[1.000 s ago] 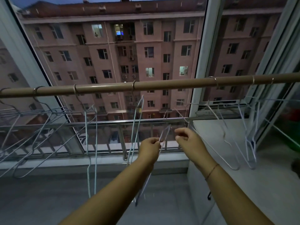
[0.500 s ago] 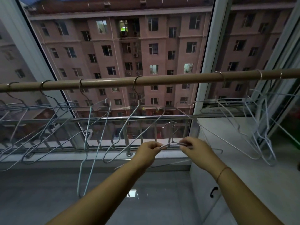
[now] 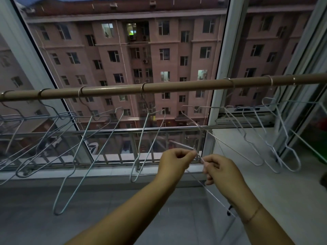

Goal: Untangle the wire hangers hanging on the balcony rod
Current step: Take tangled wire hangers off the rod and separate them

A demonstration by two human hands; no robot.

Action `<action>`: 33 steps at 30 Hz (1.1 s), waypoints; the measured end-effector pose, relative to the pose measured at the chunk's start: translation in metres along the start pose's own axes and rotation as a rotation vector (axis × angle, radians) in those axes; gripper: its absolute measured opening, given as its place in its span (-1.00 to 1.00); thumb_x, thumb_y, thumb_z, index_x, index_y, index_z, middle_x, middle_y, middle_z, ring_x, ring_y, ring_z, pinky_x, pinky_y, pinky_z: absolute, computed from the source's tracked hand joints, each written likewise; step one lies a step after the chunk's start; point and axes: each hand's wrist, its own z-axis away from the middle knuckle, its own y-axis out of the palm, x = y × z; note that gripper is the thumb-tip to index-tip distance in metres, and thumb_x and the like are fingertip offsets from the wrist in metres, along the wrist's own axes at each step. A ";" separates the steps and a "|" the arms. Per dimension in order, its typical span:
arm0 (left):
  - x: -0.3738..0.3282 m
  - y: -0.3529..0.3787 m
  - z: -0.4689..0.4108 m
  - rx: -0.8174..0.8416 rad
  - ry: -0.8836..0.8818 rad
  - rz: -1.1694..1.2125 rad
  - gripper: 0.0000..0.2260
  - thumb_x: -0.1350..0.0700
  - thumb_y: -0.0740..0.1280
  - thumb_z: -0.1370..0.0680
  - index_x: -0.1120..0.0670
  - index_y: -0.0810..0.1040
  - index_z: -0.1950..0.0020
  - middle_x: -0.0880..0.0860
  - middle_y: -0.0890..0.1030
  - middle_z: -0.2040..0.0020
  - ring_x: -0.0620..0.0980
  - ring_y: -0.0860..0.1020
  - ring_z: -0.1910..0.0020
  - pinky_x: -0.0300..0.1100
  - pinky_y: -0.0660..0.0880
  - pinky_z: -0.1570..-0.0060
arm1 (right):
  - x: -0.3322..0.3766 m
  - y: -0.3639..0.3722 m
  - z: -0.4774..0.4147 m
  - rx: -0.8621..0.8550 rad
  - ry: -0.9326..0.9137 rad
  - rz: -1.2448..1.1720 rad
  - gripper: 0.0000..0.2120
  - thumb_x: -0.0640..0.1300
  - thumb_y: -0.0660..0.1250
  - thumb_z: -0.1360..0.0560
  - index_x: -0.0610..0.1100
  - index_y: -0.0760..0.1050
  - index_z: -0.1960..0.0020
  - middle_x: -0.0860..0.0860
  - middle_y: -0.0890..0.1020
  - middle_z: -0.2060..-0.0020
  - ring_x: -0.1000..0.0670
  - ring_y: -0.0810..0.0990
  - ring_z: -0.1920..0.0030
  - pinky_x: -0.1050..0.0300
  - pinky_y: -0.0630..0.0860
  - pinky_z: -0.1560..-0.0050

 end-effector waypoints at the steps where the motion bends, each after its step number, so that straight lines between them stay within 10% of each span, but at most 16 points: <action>1: -0.004 0.003 -0.001 0.024 -0.001 0.026 -0.85 0.00 0.38 -0.49 0.04 0.68 0.15 -0.08 0.62 0.36 -0.18 0.55 0.31 -0.28 0.52 0.20 | 0.004 0.001 0.002 -0.010 -0.003 -0.034 -0.83 -0.29 0.16 -0.55 -0.17 0.52 -0.01 -0.08 0.54 0.33 0.05 0.50 0.41 0.32 0.50 0.45; 15: -0.083 -0.020 -0.027 0.056 0.103 0.233 -0.83 0.09 0.34 -0.52 0.17 0.64 0.05 0.00 0.63 0.26 -0.02 0.57 0.15 -0.09 0.53 -0.01 | 0.080 0.001 -0.021 -0.074 -0.272 -0.153 -0.87 -0.12 0.25 -0.53 -0.01 0.52 -0.06 0.03 0.64 0.47 0.23 0.59 0.40 0.34 0.41 0.30; 20: -0.086 -0.030 -0.036 -0.003 0.104 0.239 -0.86 0.12 0.33 -0.53 0.17 0.64 0.10 -0.04 0.61 0.36 -0.10 0.54 0.28 -0.25 0.50 0.19 | 0.086 0.016 -0.037 -0.050 -0.262 -0.182 -0.89 -0.17 0.25 -0.54 0.01 0.49 0.03 0.06 0.61 0.53 0.25 0.56 0.45 0.45 0.40 0.39; 27: -0.065 -0.033 -0.040 -0.036 -0.002 0.223 -0.80 0.11 0.35 -0.52 0.20 0.63 -0.04 0.02 0.60 0.24 -0.07 0.55 0.21 -0.20 0.49 0.13 | 0.072 0.028 -0.041 -0.032 -0.189 -0.131 -0.91 -0.14 0.26 -0.53 0.02 0.49 0.04 0.01 0.63 0.44 0.18 0.57 0.44 0.39 0.41 0.47; 33: -0.062 -0.023 -0.024 -0.223 0.246 -0.004 -0.74 0.05 0.42 -0.45 -0.04 0.47 -0.11 -0.02 0.52 -0.05 -0.11 0.52 -0.02 -0.29 0.47 0.04 | 0.067 0.020 -0.031 -0.073 -0.180 -0.072 -0.91 -0.13 0.26 -0.52 0.00 0.51 0.01 0.04 0.66 0.23 0.17 0.63 0.24 0.30 0.53 0.30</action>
